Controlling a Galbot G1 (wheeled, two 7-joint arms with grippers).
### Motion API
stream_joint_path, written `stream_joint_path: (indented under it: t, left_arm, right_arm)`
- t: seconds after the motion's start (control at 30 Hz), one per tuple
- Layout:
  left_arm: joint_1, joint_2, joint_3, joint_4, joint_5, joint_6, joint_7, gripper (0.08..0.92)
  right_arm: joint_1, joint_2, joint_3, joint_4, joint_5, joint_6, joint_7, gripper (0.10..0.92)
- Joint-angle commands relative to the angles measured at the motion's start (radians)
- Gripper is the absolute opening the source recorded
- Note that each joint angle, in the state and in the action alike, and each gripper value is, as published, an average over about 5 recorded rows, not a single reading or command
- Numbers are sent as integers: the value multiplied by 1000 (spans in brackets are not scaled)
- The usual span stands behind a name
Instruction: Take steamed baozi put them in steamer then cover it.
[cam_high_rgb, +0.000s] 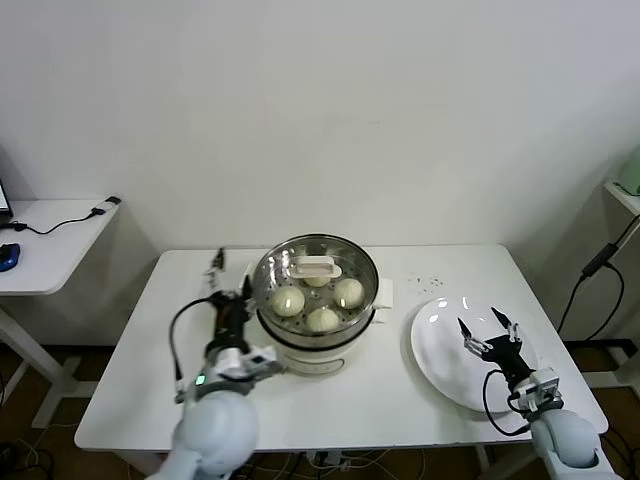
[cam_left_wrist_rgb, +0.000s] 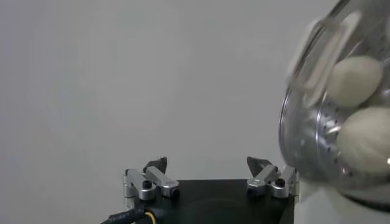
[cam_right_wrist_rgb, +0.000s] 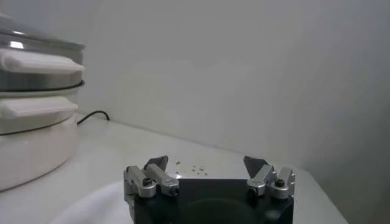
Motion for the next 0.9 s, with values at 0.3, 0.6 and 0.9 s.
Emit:
stream_joint_path:
  t: [0.3,0.6,0.9]
  left_arm:
    - [413,-151,-634,26,-1096,-704,-87,823]
    - [437,-191,-650,75,-1167,-767,-12,823]
    - [435,-198,-640,74,-1165,-788,4,823]
  right_arm:
    - [-50,39,24,66,-2,-7,8,823]
    - [-87,54,45,93,36,-17,-8,823]
    - [-98,52,48,113,43,-23,-13,823]
